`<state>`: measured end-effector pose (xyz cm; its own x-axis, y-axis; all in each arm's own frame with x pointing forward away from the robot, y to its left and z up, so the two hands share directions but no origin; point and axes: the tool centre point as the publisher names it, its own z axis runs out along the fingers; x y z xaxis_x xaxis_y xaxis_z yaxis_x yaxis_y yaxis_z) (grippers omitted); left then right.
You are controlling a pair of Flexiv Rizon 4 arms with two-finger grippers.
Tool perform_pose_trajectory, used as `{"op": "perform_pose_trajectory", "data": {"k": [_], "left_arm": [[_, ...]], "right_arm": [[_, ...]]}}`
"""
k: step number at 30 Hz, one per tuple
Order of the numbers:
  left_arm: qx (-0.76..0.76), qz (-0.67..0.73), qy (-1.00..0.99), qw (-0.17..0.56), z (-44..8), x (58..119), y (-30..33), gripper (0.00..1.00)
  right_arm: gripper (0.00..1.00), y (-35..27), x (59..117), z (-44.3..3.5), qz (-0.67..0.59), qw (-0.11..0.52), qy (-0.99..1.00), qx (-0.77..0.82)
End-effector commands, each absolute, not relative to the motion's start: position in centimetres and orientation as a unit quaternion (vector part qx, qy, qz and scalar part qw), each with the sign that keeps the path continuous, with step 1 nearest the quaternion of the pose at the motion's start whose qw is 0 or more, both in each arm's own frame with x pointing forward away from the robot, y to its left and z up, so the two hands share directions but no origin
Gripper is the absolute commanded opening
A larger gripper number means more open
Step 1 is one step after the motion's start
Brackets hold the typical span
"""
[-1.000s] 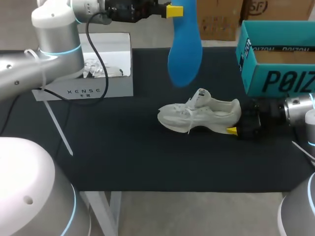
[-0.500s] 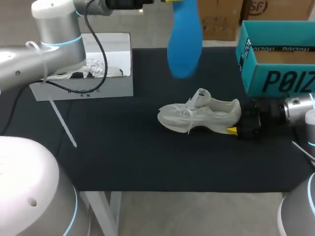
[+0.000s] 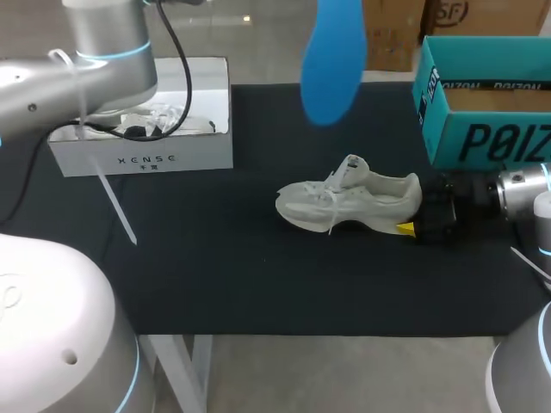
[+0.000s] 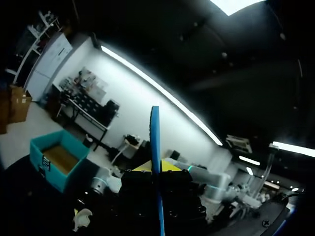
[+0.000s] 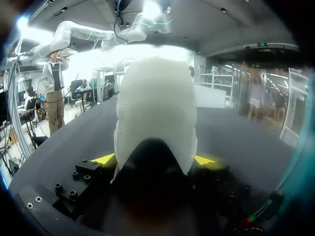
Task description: Take the shoe out of the shoebox, open the shoe tongue, remove and reinsert the insole, then place the shoe into the shoebox
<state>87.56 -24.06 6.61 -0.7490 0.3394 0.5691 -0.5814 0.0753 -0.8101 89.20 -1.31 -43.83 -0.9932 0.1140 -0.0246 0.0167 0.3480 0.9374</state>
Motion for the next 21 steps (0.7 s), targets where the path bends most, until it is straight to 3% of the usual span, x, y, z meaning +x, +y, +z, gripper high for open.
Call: {"op": "perform_pose_trajectory", "data": {"k": [1,21], "left_arm": [[0.078,0.665,-0.64,0.377,7.1,87.5,-24.5,0.0],[0.069,0.668,-0.651,0.353,7.6,85.2,-24.6,0.0]], "right_arm": [[0.0,-1.0,89.4,-44.5,0.569,0.042,0.82,0.04],[0.0,-1.0,89.4,-44.5,0.569,0.042,0.82,0.04]]}}
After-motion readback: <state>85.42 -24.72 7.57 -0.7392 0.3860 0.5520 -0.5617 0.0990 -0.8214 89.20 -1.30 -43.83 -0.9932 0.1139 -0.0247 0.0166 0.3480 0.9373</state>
